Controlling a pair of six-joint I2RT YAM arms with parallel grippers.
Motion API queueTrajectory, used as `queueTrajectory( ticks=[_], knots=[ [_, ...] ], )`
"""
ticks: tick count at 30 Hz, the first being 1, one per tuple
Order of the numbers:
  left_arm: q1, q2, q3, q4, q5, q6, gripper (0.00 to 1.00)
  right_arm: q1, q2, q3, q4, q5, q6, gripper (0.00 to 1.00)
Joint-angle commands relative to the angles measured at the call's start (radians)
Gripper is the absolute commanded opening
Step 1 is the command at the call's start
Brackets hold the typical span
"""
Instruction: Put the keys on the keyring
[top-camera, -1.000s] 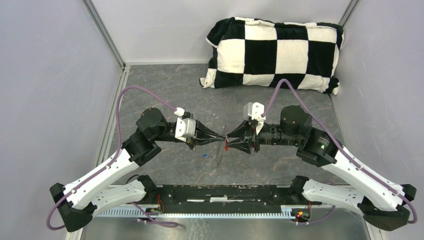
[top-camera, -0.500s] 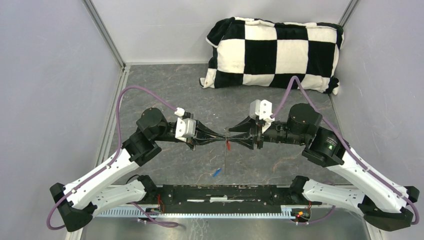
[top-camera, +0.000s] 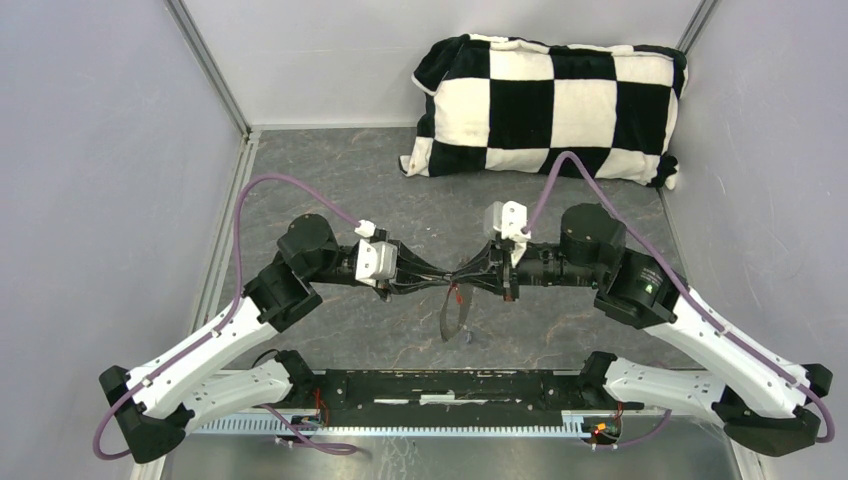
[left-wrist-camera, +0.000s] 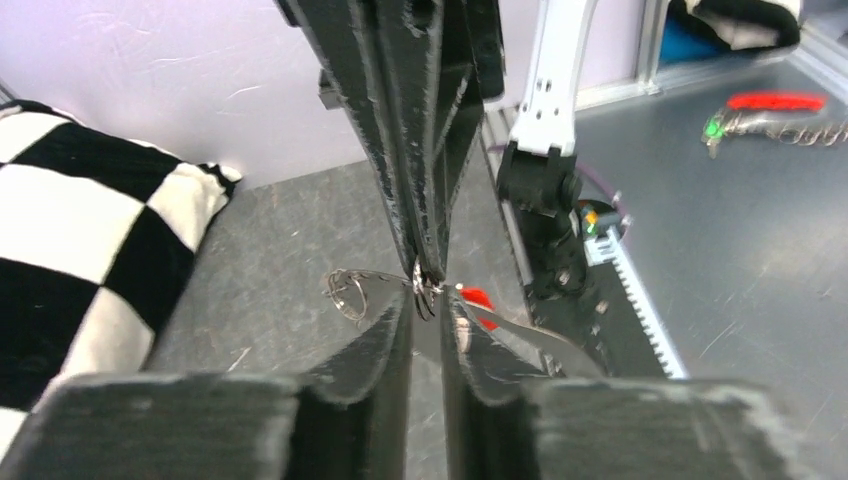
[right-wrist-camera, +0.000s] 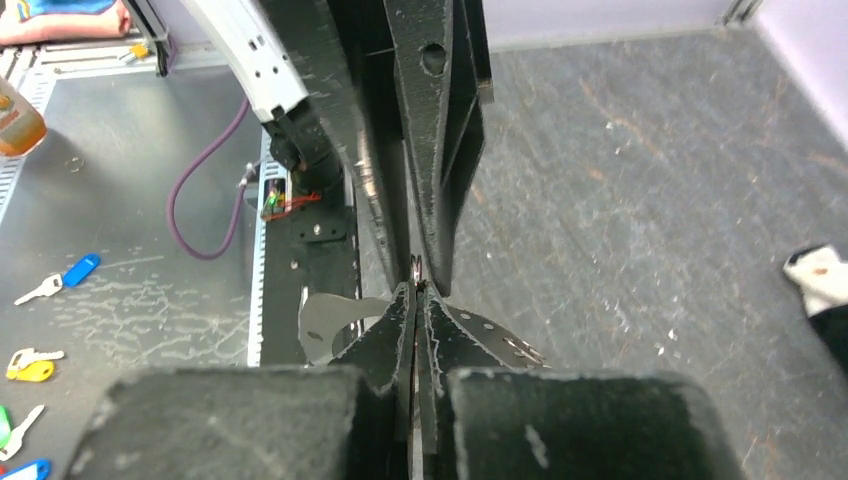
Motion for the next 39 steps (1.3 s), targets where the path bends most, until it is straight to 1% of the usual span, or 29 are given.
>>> queueTrajectory(
  ticks=[1, 3, 4, 7, 11, 16, 18, 24, 31, 32, 34, 37, 38, 39],
  knots=[
    [-0.005, 0.012, 0.070, -0.216, 0.017, 0.262, 0.32, 0.002, 0.063, 0.123, -0.156, 0.047, -0.030, 0.00],
    [-0.005, 0.026, 0.095, -0.328, 0.020, 0.355, 0.43, 0.002, 0.094, 0.139, -0.210, 0.036, -0.045, 0.00],
    [-0.005, 0.037, 0.114, -0.385, 0.022, 0.386, 0.44, 0.003, 0.112, 0.150, -0.236, 0.027, -0.055, 0.00],
    [-0.005, 0.065, 0.149, -0.448, 0.019, 0.429, 0.44, 0.003, 0.151, 0.182, -0.293, 0.014, -0.080, 0.00],
    [-0.005, 0.078, 0.161, -0.459, 0.024, 0.448, 0.35, 0.003, 0.191, 0.224, -0.334, 0.000, -0.105, 0.00],
    [-0.004, 0.100, 0.157, -0.461, 0.060, 0.447, 0.21, 0.004, 0.218, 0.243, -0.335, -0.021, -0.110, 0.00],
    [-0.005, 0.106, 0.157, -0.465, 0.066, 0.445, 0.18, 0.004, 0.221, 0.243, -0.328, -0.027, -0.110, 0.00],
    [-0.005, 0.126, 0.163, -0.458, 0.066, 0.424, 0.15, 0.005, 0.242, 0.241, -0.299, -0.064, -0.110, 0.00],
    [-0.005, 0.135, 0.144, -0.431, 0.082, 0.396, 0.02, 0.007, 0.233, 0.211, -0.209, -0.100, -0.072, 0.01],
    [-0.005, 0.134, 0.142, -0.429, 0.083, 0.392, 0.02, 0.007, 0.227, 0.206, -0.194, -0.101, -0.061, 0.07],
    [-0.005, 0.130, 0.135, -0.405, 0.073, 0.366, 0.02, 0.006, 0.203, 0.184, -0.167, -0.084, -0.035, 0.12],
    [-0.001, 0.098, 0.106, -0.311, 0.024, 0.265, 0.02, 0.005, 0.105, 0.100, -0.083, 0.005, 0.021, 0.31],
    [0.002, 0.082, 0.089, -0.267, 0.014, 0.221, 0.02, 0.005, 0.063, 0.063, -0.040, 0.048, 0.035, 0.38],
    [0.006, 0.067, 0.073, -0.201, 0.009, 0.164, 0.02, 0.003, 0.010, 0.015, 0.006, 0.098, 0.082, 0.45]
  ],
)
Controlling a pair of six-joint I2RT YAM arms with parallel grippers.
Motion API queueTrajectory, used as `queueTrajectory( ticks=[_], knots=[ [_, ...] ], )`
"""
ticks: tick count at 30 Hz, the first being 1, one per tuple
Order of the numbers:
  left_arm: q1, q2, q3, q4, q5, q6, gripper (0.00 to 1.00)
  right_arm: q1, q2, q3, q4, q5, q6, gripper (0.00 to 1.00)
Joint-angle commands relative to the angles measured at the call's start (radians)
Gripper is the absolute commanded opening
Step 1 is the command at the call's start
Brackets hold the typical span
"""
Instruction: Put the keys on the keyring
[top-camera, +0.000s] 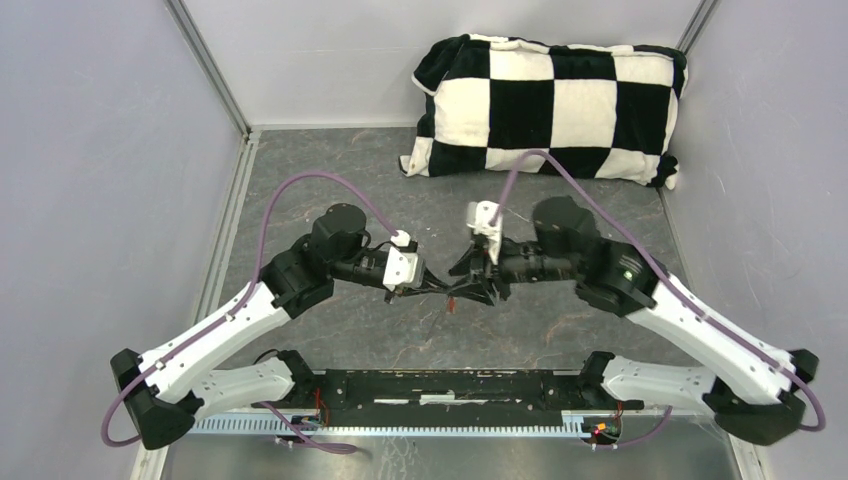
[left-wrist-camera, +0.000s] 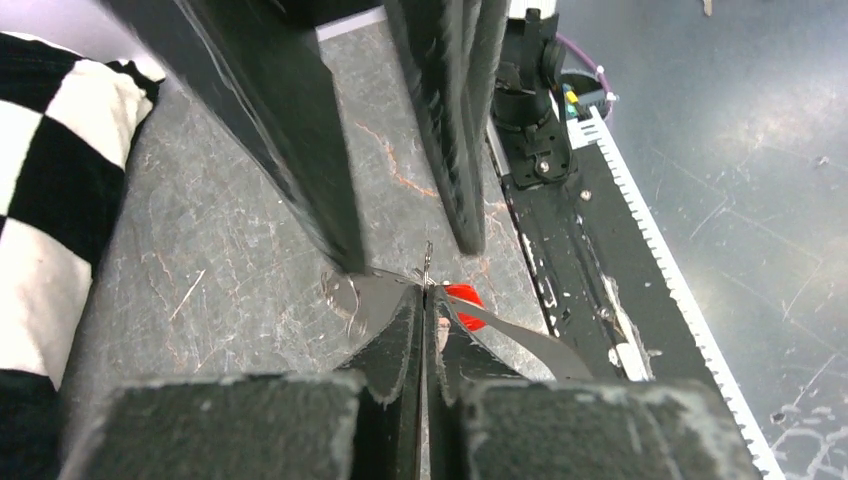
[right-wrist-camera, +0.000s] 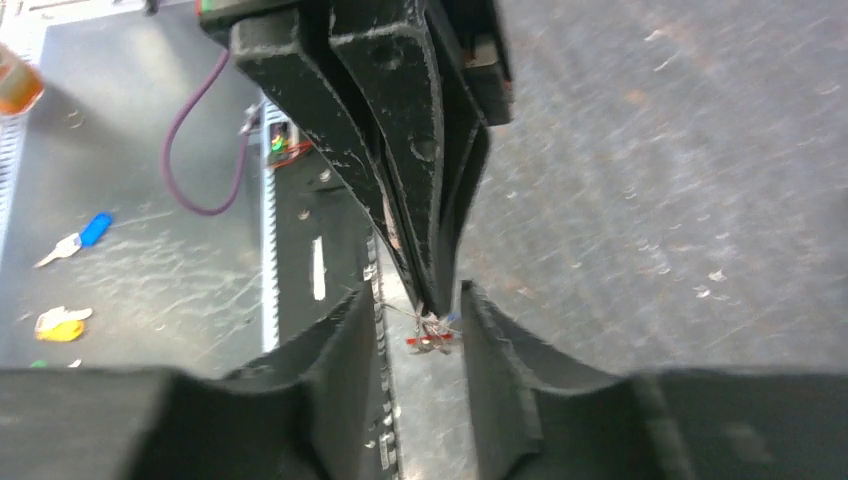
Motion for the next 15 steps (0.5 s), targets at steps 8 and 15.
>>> queueTrajectory(
  ticks=[8, 15],
  knots=[
    [0.011, -0.096, -0.070, 0.469, -0.077, -0.412, 0.02, 0.002, -0.446, -0.450, 0.497, 0.201, 0.288, 0.58],
    [0.012, -0.096, -0.077, 0.511, -0.089, -0.446, 0.02, 0.001, -0.425, -0.510, 0.589, 0.180, 0.301, 0.58]
  ],
)
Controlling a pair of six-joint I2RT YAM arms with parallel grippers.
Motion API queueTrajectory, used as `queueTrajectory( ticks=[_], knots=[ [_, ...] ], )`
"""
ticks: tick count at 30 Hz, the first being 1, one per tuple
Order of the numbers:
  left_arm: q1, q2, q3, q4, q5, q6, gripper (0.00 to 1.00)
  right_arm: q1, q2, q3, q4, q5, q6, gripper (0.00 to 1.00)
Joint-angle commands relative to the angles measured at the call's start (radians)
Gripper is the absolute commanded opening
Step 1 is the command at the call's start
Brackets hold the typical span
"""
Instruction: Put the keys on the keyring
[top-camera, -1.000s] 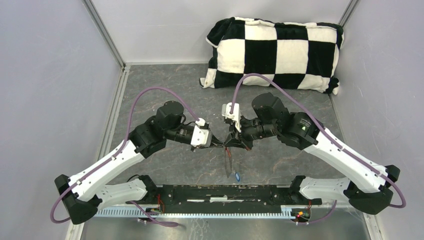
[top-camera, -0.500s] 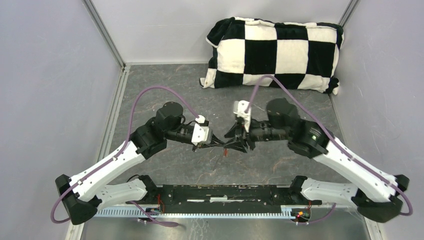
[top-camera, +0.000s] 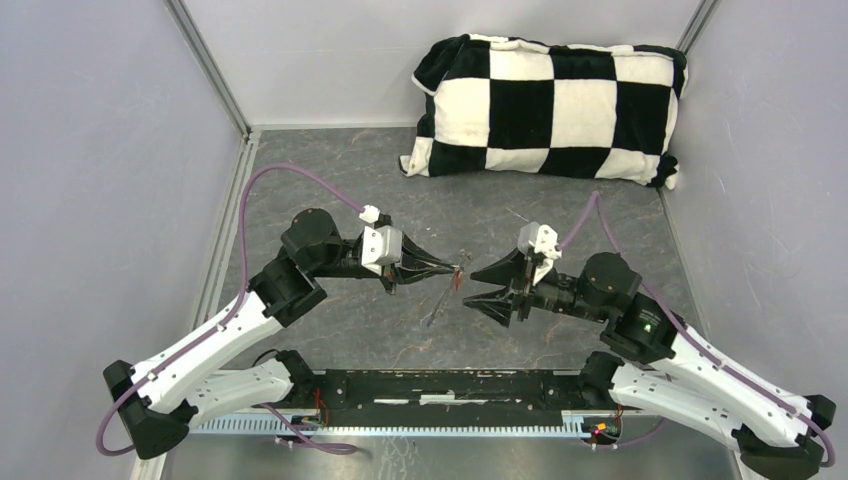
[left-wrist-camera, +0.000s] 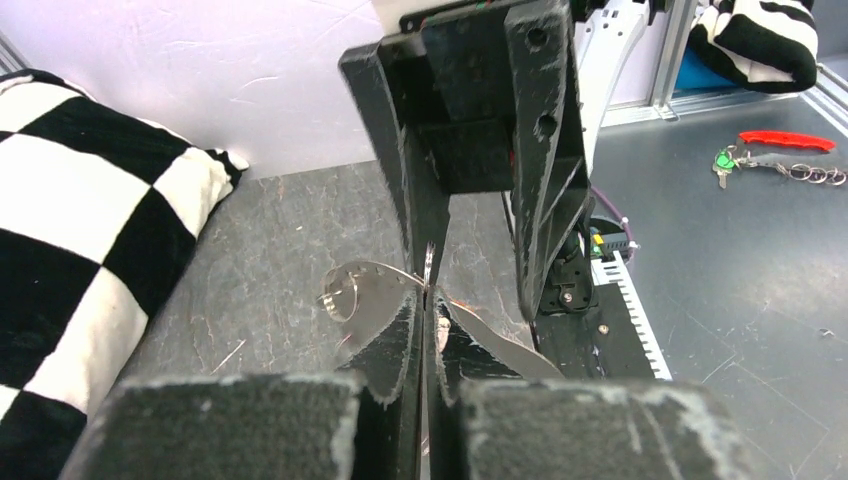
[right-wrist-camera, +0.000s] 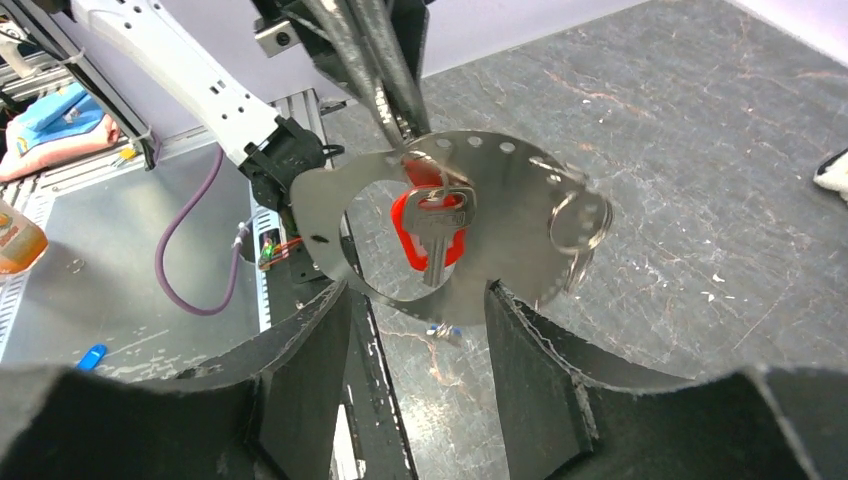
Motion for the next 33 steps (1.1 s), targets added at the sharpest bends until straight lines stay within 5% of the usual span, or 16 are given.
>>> queueTrajectory(
  ticks=[1, 13, 18, 22, 33],
  knots=[
    [0.005, -0.016, -0.005, 0.104, -0.016, -0.069, 0.02, 0.002, 0.031, 0.006, 0.147, 0.001, 0.031, 0.58],
    [0.005, -0.029, -0.014, 0.097, -0.031, -0.038, 0.02, 0.002, 0.097, -0.013, 0.229, 0.002, 0.035, 0.47],
    [0.004, -0.031, -0.016, 0.088, -0.029, -0.026, 0.02, 0.002, 0.114, 0.023, 0.196, -0.008, 0.010, 0.12],
    [0.005, -0.037, -0.026, 0.062, -0.030, 0.005, 0.02, 0.002, 0.094, 0.068, 0.143, -0.010, -0.019, 0.01],
    [0.004, -0.026, -0.024, 0.033, 0.011, 0.036, 0.02, 0.002, 0.158, 0.145, 0.089, -0.104, -0.056, 0.01]
  ],
)
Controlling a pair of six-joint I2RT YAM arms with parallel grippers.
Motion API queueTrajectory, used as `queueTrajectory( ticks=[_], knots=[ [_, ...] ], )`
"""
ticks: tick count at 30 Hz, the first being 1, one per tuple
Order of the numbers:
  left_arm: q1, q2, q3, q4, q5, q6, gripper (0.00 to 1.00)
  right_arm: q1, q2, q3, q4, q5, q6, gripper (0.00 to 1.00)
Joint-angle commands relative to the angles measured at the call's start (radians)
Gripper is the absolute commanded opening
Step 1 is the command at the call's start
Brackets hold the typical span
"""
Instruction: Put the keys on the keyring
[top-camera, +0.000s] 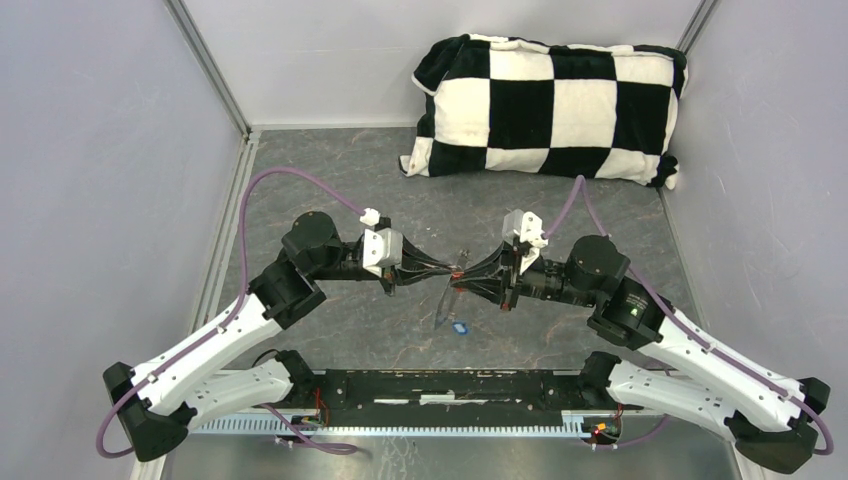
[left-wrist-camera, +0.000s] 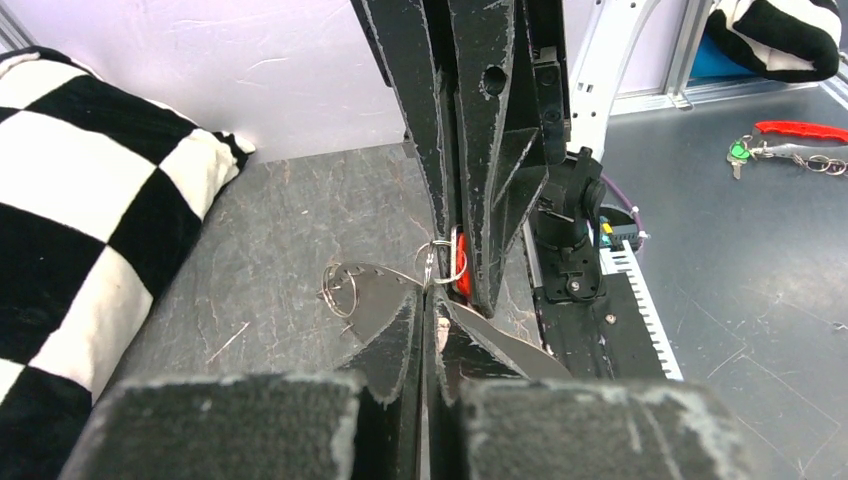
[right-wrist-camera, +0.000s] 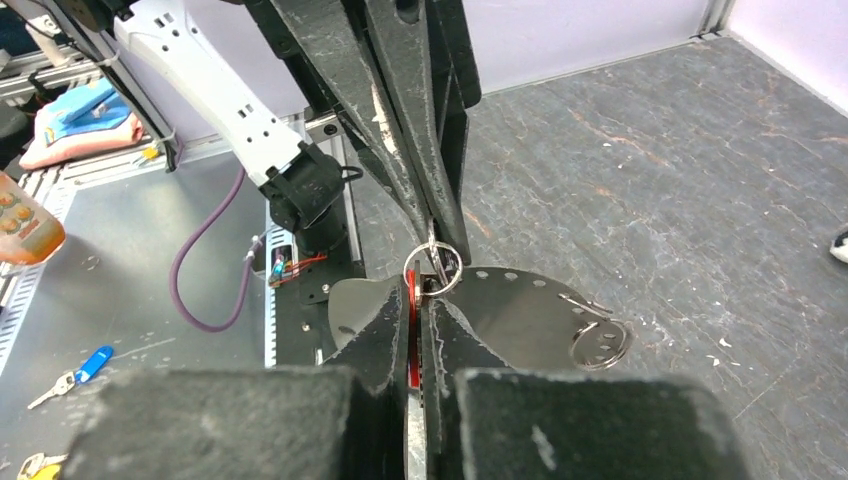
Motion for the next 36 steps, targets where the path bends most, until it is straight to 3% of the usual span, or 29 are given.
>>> queueTrajectory(
  ticks=[1, 4, 7, 8, 9, 13, 18, 22, 29, 33, 36],
  knots=[
    [0.002, -0.010, 0.009, 0.025, 0.029, 0.029, 0.02, 0.002, 0.016, 0.045, 0.017, -0.039, -0.027, 0.01],
    [0.002, -0.015, 0.011, 0.025, 0.022, 0.033, 0.02, 0.003, 0.011, 0.047, -0.015, -0.027, -0.032, 0.05],
    [0.002, -0.019, 0.007, 0.025, -0.022, 0.049, 0.02, 0.002, -0.010, 0.050, -0.110, 0.095, -0.044, 0.40],
    [0.002, -0.018, 0.005, 0.026, -0.049, 0.056, 0.02, 0.002, -0.021, 0.052, -0.150, 0.145, -0.049, 0.57],
    [0.002, -0.016, 0.004, 0.029, -0.084, 0.061, 0.02, 0.003, -0.032, 0.053, -0.176, 0.198, -0.053, 0.63],
    [0.003, -0.013, -0.012, 0.083, -0.228, 0.069, 0.02, 0.003, -0.060, 0.044, -0.187, 0.263, -0.058, 0.78],
    [0.001, 0.007, -0.018, 0.133, -0.401, 0.076, 0.02, 0.006, -0.042, -0.001, -0.092, 0.203, -0.029, 0.98],
    [0.001, 0.013, -0.030, 0.163, -0.481, 0.083, 0.02, 0.041, -0.014, -0.049, 0.015, 0.203, -0.028, 0.98],
    [0.001, 0.013, -0.029, 0.164, -0.474, 0.076, 0.02, 0.099, 0.116, -0.045, 0.057, 0.464, -0.097, 0.98],
    [0.001, -0.001, -0.031, 0.152, -0.456, 0.081, 0.02, 0.102, 0.168, -0.053, 0.095, 0.525, -0.129, 0.82],
    [0.001, -0.019, -0.037, 0.140, -0.453, 0.091, 0.02, 0.102, 0.142, -0.069, 0.088, 0.541, -0.136, 0.82]
  ],
)
